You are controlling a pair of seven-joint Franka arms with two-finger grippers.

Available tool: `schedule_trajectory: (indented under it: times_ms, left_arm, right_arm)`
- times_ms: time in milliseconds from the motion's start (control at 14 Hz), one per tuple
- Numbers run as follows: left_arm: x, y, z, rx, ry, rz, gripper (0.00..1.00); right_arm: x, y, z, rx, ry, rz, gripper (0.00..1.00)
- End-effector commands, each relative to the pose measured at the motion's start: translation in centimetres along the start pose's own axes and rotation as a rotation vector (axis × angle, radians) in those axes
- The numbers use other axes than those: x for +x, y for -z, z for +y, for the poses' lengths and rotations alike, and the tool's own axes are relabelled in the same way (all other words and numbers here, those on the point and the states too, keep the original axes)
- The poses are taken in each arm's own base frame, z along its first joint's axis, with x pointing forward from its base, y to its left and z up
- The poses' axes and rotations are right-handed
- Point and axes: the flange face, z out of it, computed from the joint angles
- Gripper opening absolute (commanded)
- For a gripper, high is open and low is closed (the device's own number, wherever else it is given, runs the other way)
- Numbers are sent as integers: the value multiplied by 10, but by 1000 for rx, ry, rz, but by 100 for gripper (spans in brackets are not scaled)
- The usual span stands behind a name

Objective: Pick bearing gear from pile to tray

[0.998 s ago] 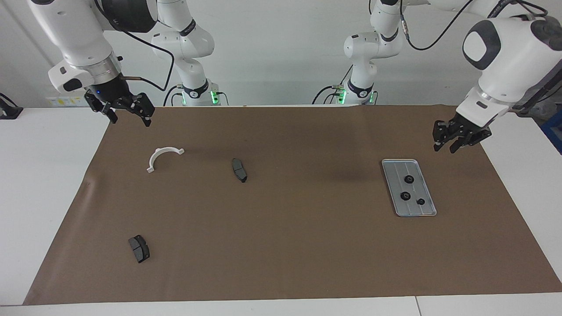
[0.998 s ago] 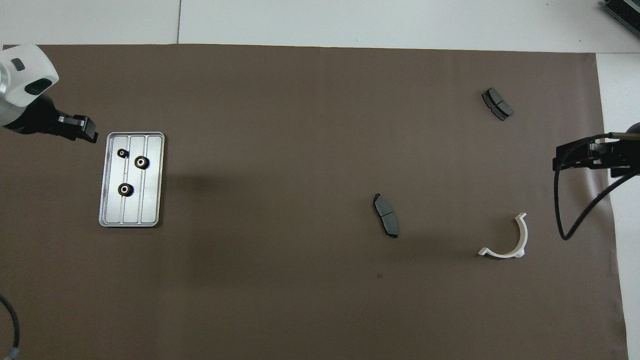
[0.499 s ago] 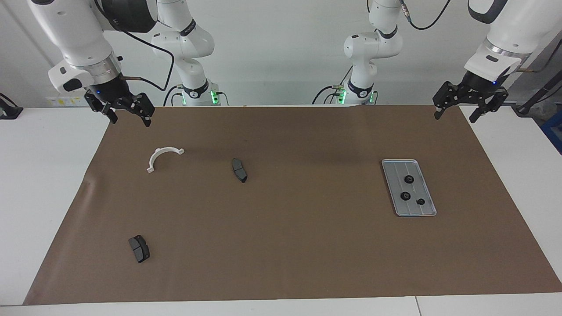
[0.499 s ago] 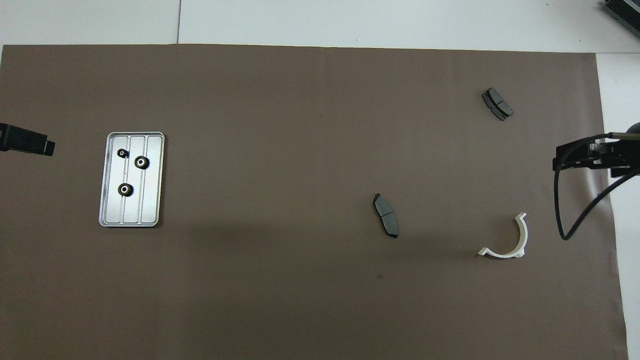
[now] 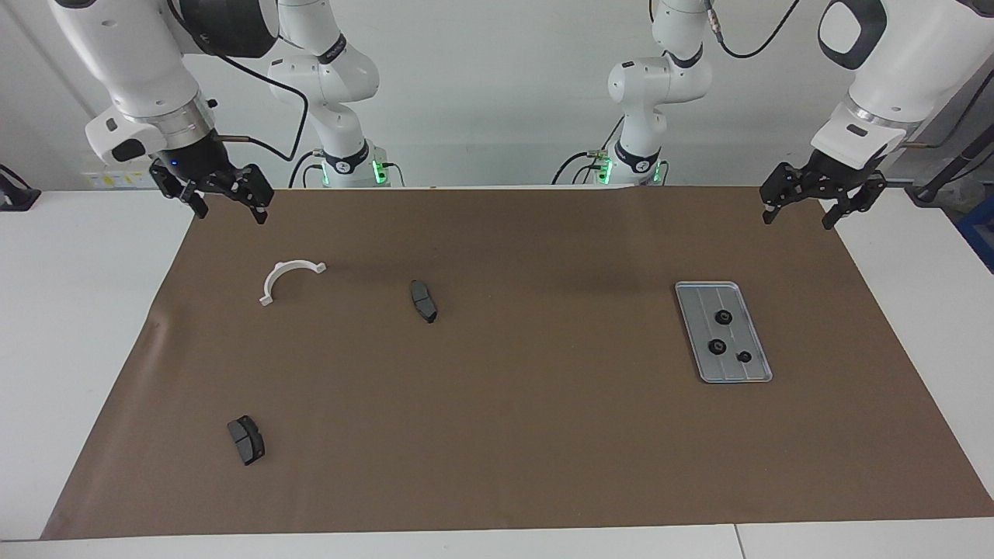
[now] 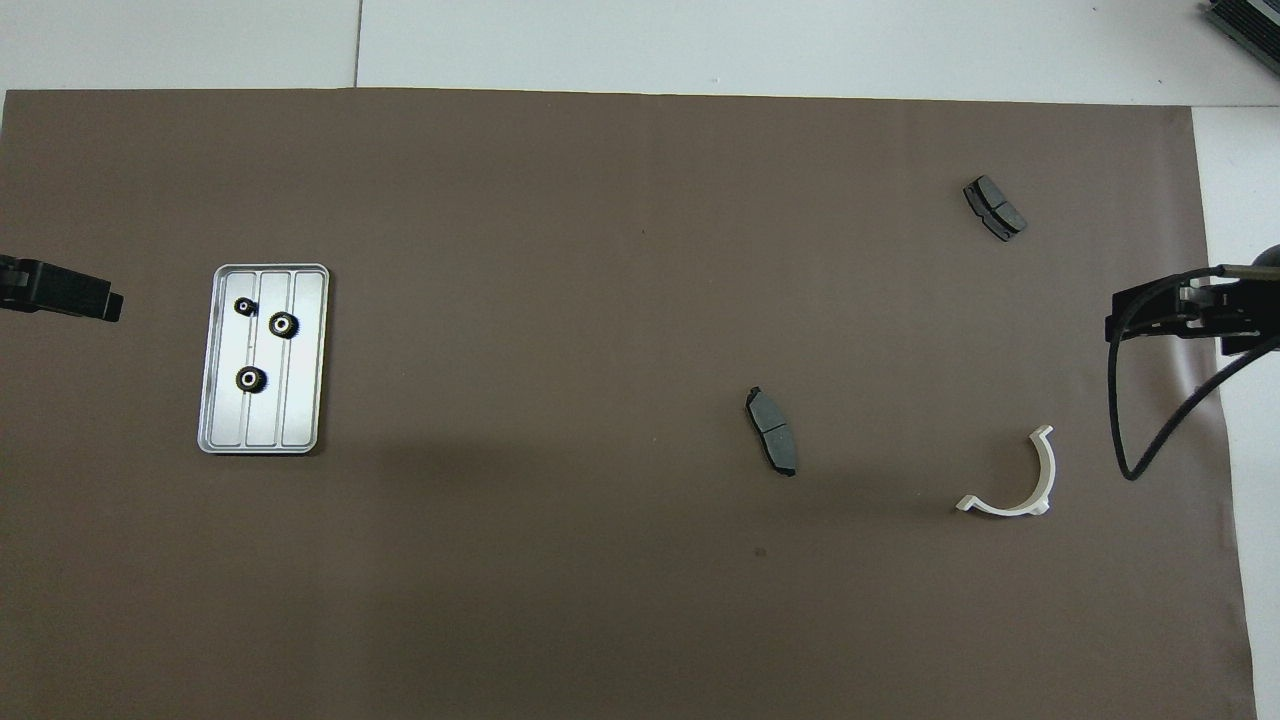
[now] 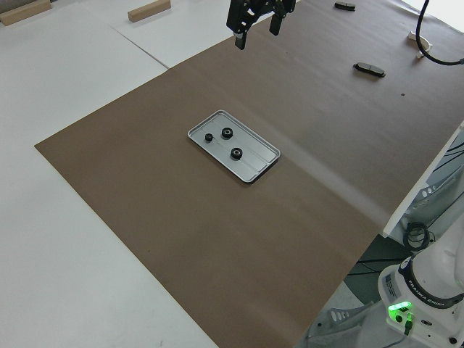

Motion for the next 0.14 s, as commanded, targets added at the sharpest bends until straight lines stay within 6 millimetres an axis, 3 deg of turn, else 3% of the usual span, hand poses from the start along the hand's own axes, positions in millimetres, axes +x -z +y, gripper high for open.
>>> schedule_trajectory:
  times_ms: [0, 71]
  left_arm:
    - [-12, -1, 1, 29, 0, 15, 100]
    - [-12, -1, 1, 29, 3, 17, 100]
  right_arm:
    - [-7, 1, 0, 21, 5, -2, 100]
    - [-7, 1, 0, 19, 5, -2, 100]
